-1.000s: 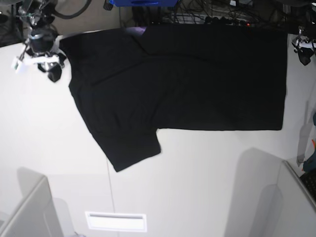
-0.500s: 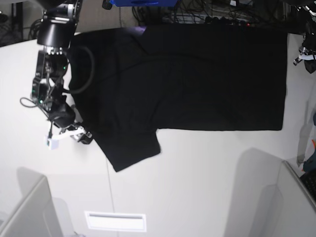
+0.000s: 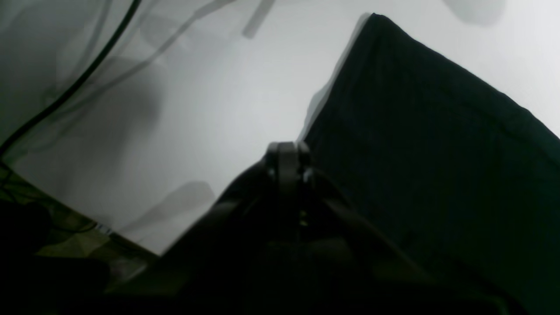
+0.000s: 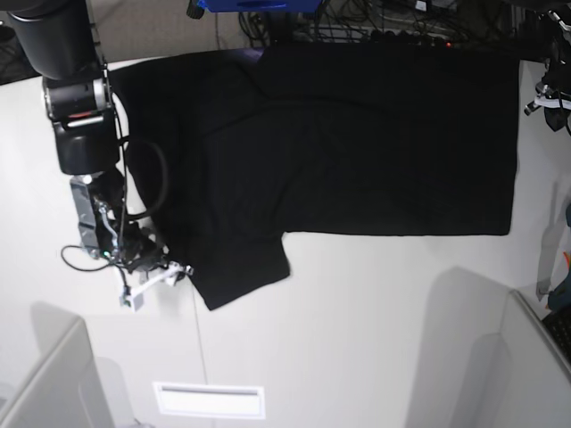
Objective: Fold the T-shirt properly
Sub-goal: 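Grasp the hem corners with both grippers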
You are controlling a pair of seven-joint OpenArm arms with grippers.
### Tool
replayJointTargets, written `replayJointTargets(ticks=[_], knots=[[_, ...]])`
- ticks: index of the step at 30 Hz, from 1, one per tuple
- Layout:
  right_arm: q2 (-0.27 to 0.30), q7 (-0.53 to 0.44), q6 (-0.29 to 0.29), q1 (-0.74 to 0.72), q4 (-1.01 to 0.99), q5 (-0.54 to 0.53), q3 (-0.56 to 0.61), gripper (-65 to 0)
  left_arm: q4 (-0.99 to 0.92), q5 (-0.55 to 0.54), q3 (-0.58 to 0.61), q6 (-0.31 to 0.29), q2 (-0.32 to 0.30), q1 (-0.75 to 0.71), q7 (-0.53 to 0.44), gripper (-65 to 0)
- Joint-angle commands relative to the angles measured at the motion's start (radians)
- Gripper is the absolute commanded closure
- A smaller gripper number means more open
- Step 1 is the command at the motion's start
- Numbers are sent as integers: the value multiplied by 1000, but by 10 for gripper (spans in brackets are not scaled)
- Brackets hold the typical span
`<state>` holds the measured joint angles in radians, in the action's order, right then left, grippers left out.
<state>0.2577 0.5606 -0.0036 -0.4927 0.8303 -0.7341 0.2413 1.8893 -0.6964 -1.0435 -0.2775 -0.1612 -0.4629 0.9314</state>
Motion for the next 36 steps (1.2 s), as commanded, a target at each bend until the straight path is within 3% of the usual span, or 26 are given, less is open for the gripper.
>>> replayJointTargets(ticks=[1, 11, 13, 17, 18, 23, 27, 29, 31, 36], knots=[[2, 5, 6, -22, 21, -11, 11, -342, 16, -9, -8, -1, -18, -4, -21, 0], [-28, -3, 6, 15, 47, -5, 34, -323, -21, -7, -7, -1, -39, 2, -21, 0], [-28, -3, 6, 15, 47, -5, 34, -243, -53, -7, -7, -1, -50, 5, -21, 0], [-25, -27, 6, 15, 47, -5, 34, -26, -135, -7, -2, -1, -76, 8, -21, 0], [-25, -32, 6, 15, 47, -5, 34, 0, -147, -7, -1, -1, -87, 8, -21, 0], [-27, -38, 4, 21, 47, -5, 26, 0, -178, -7, -1, -1, -128, 75, -21, 0], [-30, -38, 3, 21, 53, -6, 26, 0, -215, -7, 76, -1, -205, 175, -21, -351], [-30, -38, 3, 21, 53, -11, 26, 0, -287, -7, 154, 2, -245, 238, -21, -467], [-41, -38, 3, 21, 54, -11, 26, 0, -403, -7, 245, 4, -289, 336, -21, -482], [-48, -37, 3, 21, 54, -9, 26, 0, -710, 5, 415, 4, -354, 560, -28, -413]])
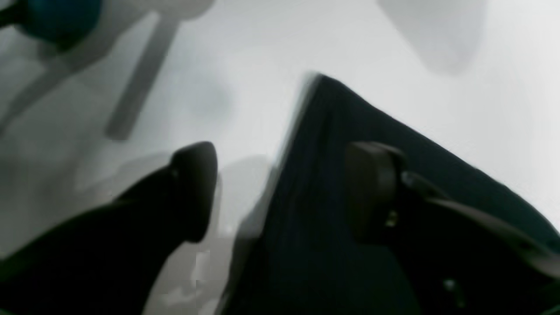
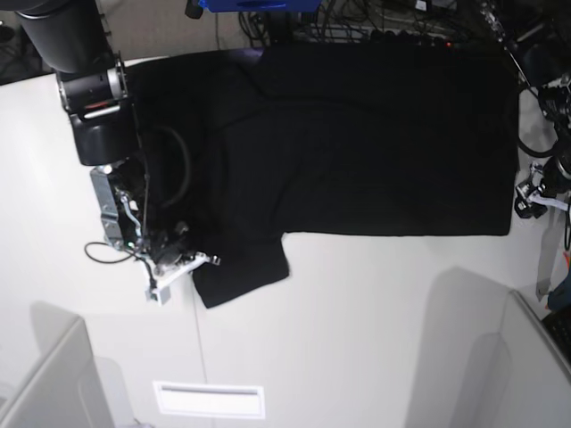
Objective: Fold the T-shirt properly
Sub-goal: 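Grasp the hem corners with both grippers, then fold the hem up over the body toward the collar with both grippers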
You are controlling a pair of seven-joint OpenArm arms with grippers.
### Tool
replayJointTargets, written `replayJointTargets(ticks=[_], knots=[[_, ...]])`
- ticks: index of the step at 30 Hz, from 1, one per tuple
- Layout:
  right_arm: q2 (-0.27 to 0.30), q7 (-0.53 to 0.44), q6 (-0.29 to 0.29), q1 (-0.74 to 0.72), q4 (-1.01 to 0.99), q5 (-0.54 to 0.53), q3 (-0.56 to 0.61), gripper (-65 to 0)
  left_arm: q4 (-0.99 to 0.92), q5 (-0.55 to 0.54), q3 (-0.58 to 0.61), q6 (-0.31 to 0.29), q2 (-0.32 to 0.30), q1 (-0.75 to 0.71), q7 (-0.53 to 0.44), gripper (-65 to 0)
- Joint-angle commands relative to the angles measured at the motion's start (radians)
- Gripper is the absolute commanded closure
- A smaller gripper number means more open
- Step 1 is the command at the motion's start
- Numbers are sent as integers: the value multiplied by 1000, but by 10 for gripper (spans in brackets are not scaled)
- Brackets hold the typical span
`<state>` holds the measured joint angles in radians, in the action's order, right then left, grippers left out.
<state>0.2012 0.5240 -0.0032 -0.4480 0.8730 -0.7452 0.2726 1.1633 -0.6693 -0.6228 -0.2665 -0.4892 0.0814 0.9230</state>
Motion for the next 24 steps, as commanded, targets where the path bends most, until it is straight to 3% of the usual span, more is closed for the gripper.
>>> replayJointTargets(ticks=[1, 6, 10, 17, 24], knots=[[8, 0, 2, -24, 12, 0, -5, 0, -27, 1, 24, -7, -30, 54, -22, -408], [7, 0, 2, -24, 12, 0, -5, 0, -181, 239, 114, -7, -21, 231, -25, -405], [7, 0, 2, -24, 12, 0, -5, 0, -208, 352, 116, -10, 16, 297, -25, -405], [8, 0, 2, -24, 12, 0, -6, 0, -214, 454, 117, -10, 68, 321, -83, -405], [8, 0, 2, -24, 13, 0, -6, 0, -311, 460, 117, -12, 76, 349, -95, -403]])
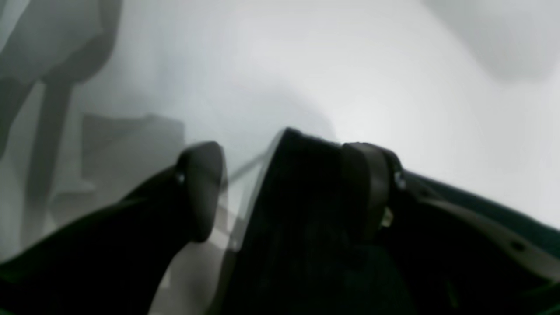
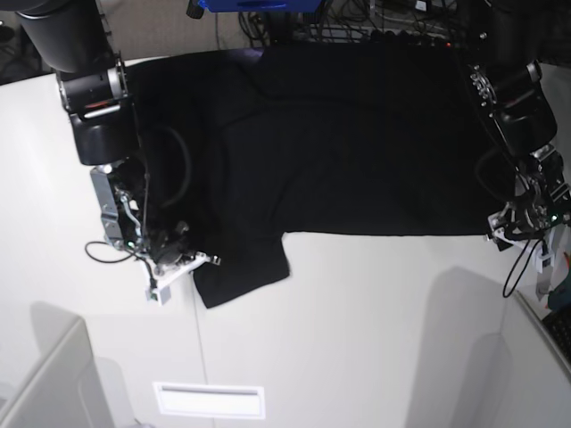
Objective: Fold the T-shirt properly
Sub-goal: 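Fold the hem up over the body toward the collar with both grippers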
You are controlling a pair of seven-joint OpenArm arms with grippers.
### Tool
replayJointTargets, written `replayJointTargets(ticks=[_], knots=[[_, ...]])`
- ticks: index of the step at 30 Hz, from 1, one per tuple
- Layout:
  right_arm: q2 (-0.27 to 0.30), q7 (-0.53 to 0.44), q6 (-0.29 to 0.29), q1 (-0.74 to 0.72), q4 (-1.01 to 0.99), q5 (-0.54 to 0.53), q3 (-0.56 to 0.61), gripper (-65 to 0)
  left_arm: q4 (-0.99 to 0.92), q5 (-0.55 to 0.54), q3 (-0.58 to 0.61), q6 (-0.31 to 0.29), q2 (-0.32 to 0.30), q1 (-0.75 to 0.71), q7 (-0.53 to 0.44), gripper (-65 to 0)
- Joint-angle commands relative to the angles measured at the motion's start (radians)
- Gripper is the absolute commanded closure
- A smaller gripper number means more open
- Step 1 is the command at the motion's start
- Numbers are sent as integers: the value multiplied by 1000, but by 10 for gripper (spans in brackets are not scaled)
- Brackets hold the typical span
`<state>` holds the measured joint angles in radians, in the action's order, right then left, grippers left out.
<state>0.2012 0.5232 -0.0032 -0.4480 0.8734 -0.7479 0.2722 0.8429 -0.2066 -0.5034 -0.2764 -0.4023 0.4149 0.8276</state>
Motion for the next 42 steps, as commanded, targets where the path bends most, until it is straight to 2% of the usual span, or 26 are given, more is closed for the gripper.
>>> replayJointTargets(ticks=[1, 4, 13, 15, 20, 23, 29, 34, 39, 42], knots=[[8, 1, 2, -24, 13, 3, -6, 0, -1, -3, -2, -2, -11, 19, -20, -403], [8, 1, 2, -24, 13, 3, -6, 0, -37, -3, -2, -2, -11, 23, -64, -403], [8, 1, 2, -24, 13, 4, -6, 0, -55, -3, -1, -2, 3, 11, -73, -395], [8, -1, 2, -24, 13, 4, -6, 0, -55, -3, -1, -2, 3, 11, -69, -341], [8, -1, 2, -24, 13, 4, -6, 0, -55, -3, -1, -2, 3, -3, -70, -95], [8, -1, 2, -24, 13, 4, -6, 0, -55, -3, -1, -2, 3, -9, -73, -3], [8, -2, 2, -24, 22, 6, -6, 0, -46, -3, -1, -2, 1, -11, -69, 0], [17, -15, 1, -1, 139, 6, -6, 0, -10, -14, -2, -2, -5, -3, -64, 0], [36, -8, -1, 13, 191, 8, -6, 0, 168, -26, -4, -7, 7, -15, 94, 0], [37, -13, -1, 33, 206, 8, -6, 0, 284, -107, -13, -51, 16, -55, 163, 0]])
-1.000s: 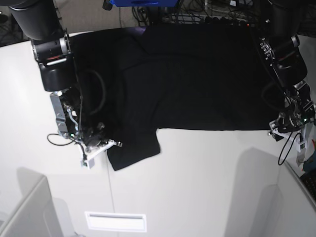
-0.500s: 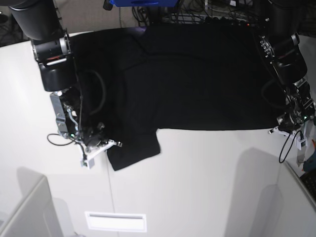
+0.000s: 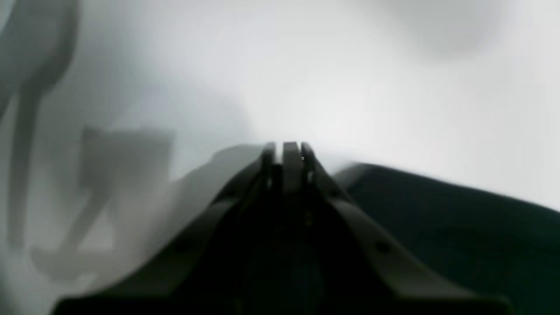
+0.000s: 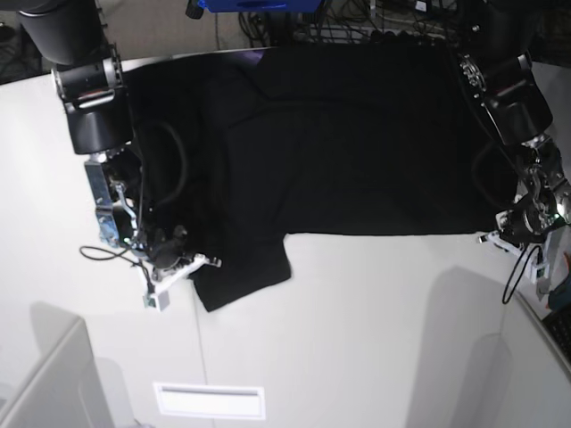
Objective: Fold the T-shirt properly
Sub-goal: 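Fold the hem up over the body toward the collar with both grippers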
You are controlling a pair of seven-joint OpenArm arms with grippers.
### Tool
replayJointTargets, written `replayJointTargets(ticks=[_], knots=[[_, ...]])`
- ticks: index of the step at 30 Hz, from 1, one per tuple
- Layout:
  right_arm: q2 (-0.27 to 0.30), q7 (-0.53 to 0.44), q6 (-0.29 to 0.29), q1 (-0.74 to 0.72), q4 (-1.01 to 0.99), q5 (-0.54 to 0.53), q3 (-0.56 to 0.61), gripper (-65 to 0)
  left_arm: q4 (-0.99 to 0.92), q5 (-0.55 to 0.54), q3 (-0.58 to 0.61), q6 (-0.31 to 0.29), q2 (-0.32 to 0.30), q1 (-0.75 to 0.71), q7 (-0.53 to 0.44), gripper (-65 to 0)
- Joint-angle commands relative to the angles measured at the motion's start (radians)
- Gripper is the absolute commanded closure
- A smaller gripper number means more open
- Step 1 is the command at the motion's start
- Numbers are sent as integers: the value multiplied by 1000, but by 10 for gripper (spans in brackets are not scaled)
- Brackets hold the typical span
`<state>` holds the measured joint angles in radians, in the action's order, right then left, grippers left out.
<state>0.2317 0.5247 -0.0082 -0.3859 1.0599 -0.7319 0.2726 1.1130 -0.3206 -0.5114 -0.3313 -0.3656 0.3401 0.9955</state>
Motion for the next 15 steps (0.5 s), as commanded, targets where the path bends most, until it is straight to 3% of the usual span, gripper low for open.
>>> replayJointTargets(ticks=[1, 7, 15], knots=[[8, -15, 4, -17, 33, -8, -6, 0, 45, -15, -5, -1, -20, 7, 7, 0], [28, -10, 4, 78, 176, -7, -109, 0, 169, -101, -10, -4, -37, -108, 55, 0], [76, -8, 4, 176, 293, -7, -154, 0, 368, -346, -103, -4, -69, -299, 118, 0]])
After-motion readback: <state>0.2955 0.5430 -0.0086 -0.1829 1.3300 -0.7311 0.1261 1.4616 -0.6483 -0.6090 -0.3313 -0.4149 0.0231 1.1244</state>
